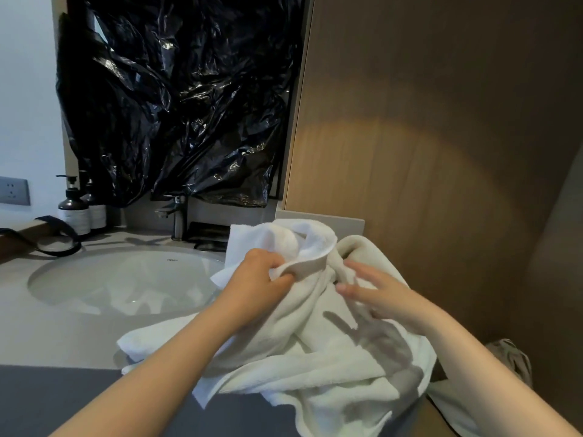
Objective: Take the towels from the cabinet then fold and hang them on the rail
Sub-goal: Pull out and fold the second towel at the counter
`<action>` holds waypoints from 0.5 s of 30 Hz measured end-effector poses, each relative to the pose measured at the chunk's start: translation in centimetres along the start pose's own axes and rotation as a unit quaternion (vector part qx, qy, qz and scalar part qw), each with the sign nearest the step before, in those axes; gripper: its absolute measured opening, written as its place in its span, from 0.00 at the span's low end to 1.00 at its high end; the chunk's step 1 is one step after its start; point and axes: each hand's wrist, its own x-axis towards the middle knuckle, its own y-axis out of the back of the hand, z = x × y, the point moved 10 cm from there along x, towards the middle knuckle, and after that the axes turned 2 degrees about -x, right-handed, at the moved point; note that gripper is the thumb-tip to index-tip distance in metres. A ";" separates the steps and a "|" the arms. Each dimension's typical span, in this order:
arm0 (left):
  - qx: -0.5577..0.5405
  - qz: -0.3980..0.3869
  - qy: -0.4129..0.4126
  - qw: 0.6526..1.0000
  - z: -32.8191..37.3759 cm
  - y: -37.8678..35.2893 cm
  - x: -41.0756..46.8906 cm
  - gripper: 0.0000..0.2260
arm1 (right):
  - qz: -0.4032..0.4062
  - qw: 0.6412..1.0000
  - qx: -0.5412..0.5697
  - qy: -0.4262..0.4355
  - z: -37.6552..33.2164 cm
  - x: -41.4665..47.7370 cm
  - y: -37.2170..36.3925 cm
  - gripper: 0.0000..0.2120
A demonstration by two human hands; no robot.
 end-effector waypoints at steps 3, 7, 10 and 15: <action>-0.090 0.081 0.037 0.992 -0.6 2.5 0.1 0.10 | -0.054 0.998 -0.013 0.037 0.9 0.2 -2.8 0.41; -0.069 0.116 0.033 0.990 0.0 4.3 -0.6 0.07 | 0.010 0.999 0.004 0.053 1.2 0.9 -3.3 0.42; 0.065 0.053 -0.051 0.995 1.7 2.1 -2.9 0.29 | 0.008 0.997 0.028 0.065 1.4 1.1 -3.3 0.34; 0.296 -0.010 -0.146 0.944 2.6 -2.7 -3.9 0.42 | -0.004 0.993 0.100 0.063 1.8 1.0 -3.0 0.25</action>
